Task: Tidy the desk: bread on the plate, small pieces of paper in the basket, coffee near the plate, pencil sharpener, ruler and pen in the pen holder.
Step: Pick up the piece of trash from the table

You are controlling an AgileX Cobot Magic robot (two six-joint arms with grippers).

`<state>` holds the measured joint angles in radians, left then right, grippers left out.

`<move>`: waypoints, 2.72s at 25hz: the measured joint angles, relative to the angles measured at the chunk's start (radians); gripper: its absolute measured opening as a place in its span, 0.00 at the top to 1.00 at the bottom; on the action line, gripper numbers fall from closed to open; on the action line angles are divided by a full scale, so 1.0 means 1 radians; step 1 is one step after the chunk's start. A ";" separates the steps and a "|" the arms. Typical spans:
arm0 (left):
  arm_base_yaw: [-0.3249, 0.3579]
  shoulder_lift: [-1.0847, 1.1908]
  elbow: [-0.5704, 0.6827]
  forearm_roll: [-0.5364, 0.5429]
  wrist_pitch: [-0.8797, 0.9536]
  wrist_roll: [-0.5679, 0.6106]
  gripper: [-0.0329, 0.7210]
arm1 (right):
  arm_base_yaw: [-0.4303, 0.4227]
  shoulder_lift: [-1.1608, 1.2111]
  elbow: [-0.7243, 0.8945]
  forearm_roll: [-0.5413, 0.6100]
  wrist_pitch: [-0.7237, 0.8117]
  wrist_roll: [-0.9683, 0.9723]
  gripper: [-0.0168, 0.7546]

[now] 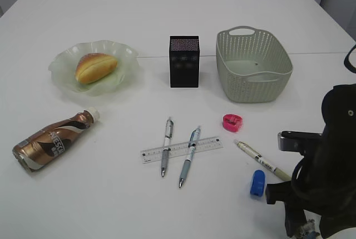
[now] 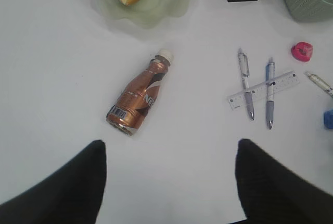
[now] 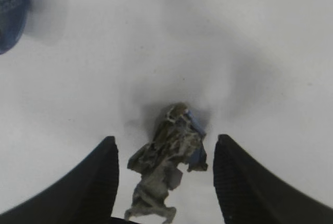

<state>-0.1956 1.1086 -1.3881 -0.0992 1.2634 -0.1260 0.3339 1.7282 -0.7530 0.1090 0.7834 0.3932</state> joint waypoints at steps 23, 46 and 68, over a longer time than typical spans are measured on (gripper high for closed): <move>0.000 0.000 0.000 0.000 0.000 0.000 0.21 | 0.000 0.000 0.000 0.000 -0.003 0.001 0.55; 0.000 0.000 0.000 0.000 0.000 0.000 0.21 | 0.000 0.000 0.000 0.000 -0.011 0.007 0.96; 0.000 0.000 0.000 0.030 0.000 0.000 0.21 | 0.000 -0.086 -0.147 -0.034 0.229 -0.041 0.96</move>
<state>-0.1956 1.1086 -1.3881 -0.0693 1.2634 -0.1260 0.3339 1.6420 -0.8997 0.0752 1.0128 0.3518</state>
